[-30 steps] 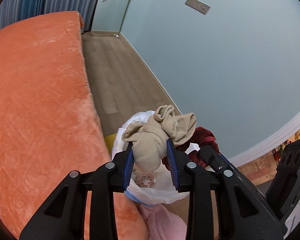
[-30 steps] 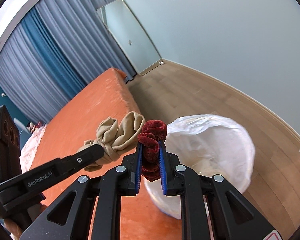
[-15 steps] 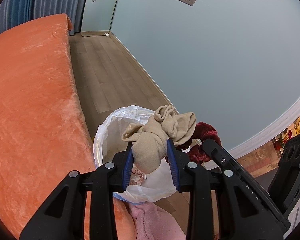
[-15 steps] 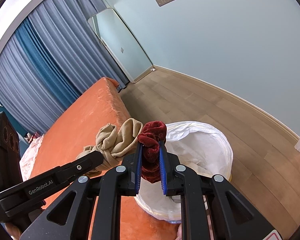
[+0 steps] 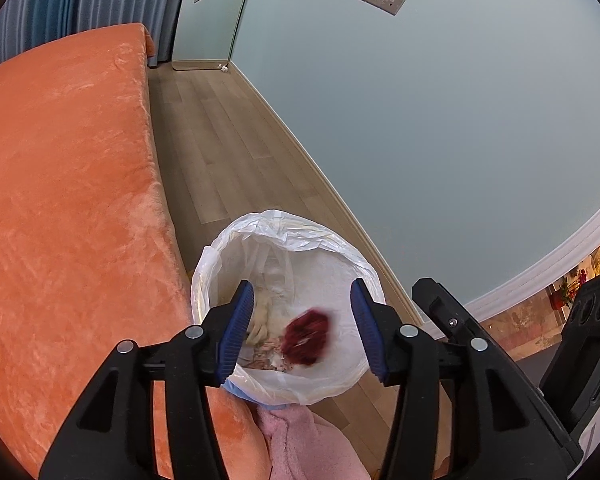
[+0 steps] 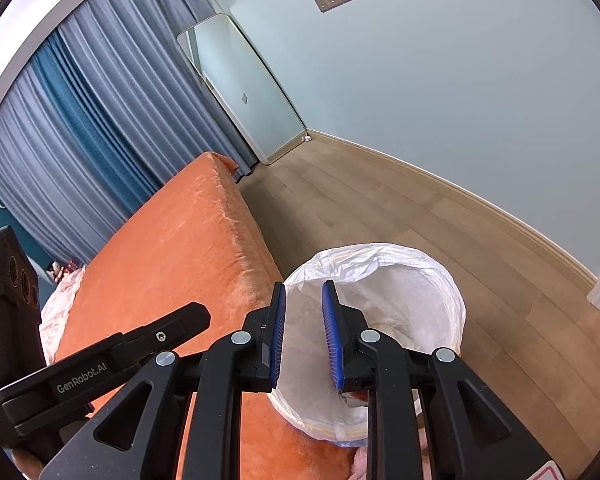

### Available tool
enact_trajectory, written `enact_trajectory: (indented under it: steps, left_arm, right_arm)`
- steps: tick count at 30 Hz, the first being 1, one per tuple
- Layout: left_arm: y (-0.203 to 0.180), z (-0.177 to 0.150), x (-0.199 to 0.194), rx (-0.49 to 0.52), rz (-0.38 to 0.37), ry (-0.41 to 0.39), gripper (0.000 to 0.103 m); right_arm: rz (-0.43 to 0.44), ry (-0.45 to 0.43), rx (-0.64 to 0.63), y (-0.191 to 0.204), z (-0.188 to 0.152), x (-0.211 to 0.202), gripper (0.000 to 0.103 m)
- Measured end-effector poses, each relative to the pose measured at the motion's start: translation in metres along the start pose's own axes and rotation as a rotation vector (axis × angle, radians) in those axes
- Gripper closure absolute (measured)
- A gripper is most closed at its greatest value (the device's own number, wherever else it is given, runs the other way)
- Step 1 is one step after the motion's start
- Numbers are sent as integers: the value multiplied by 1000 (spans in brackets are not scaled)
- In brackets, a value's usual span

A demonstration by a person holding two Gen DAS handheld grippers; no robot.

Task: Collect trash
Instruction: 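Carry beige sock and red scrunchie over the wastebasket and open both tools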

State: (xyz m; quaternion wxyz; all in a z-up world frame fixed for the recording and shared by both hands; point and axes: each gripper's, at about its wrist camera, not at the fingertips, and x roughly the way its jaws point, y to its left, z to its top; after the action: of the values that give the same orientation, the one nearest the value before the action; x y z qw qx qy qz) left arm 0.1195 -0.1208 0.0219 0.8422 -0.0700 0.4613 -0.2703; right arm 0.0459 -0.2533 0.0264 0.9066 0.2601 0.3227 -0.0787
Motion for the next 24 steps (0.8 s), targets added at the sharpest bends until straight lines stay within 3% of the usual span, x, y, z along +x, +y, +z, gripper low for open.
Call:
enact_trajectory:
  steps: [16, 19, 24]
  left_arm:
    - [14, -10, -19, 5, 28, -21, 55]
    - [18, -16, -25, 12, 46, -29, 55]
    - [26, -24, -36, 11, 69, -38, 54]
  right_arm:
    - [-35, 37, -106, 21, -4, 1, 82]
    - [-57, 49, -141, 26, -10, 0, 73]
    - [-89, 61, -183, 32, -20, -4, 72]
